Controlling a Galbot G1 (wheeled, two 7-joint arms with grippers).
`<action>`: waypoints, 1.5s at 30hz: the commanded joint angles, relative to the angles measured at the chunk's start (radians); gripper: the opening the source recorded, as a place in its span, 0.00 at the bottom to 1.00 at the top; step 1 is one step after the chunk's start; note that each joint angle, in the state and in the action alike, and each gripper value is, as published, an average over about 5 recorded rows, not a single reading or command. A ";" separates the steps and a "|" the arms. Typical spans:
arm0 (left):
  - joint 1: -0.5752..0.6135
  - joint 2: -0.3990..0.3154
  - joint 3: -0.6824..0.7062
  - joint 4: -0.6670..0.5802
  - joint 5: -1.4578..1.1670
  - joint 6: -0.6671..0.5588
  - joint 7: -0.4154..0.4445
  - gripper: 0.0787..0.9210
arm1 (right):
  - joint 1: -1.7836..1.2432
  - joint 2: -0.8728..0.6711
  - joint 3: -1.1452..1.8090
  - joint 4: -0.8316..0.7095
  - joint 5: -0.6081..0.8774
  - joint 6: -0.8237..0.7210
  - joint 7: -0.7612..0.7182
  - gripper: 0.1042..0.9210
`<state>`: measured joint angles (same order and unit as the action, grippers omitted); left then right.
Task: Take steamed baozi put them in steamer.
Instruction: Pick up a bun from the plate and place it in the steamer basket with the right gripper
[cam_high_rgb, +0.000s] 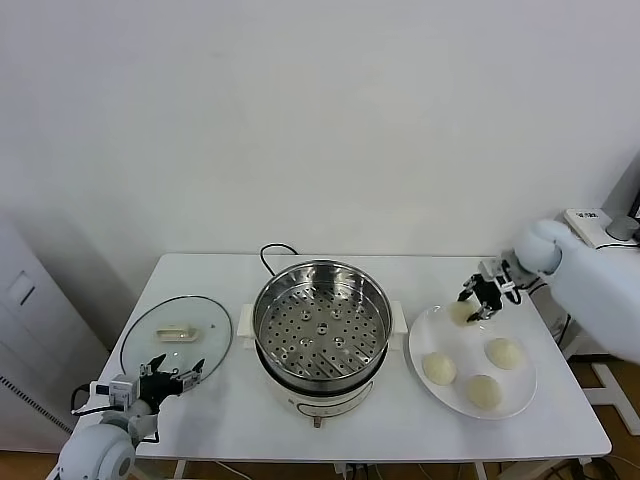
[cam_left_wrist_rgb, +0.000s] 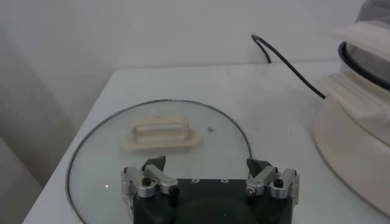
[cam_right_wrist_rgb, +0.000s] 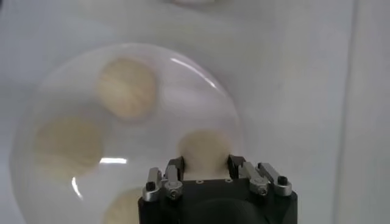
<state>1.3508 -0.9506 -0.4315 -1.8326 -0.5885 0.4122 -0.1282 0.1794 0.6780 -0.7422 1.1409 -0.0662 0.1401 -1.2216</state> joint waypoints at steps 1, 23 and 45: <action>0.001 0.002 -0.001 0.000 0.000 -0.001 0.001 0.88 | 0.305 0.038 -0.179 0.098 0.165 0.104 -0.036 0.44; -0.002 0.013 0.011 0.015 0.002 -0.011 0.005 0.88 | 0.387 0.458 -0.273 0.083 -0.018 0.679 0.050 0.45; 0.003 0.013 0.009 0.017 0.002 -0.020 0.008 0.88 | 0.164 0.494 -0.182 0.081 -0.321 0.733 0.034 0.45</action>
<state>1.3539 -0.9392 -0.4218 -1.8169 -0.5862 0.3919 -0.1203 0.4077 1.1504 -0.9411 1.2208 -0.3033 0.8240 -1.1884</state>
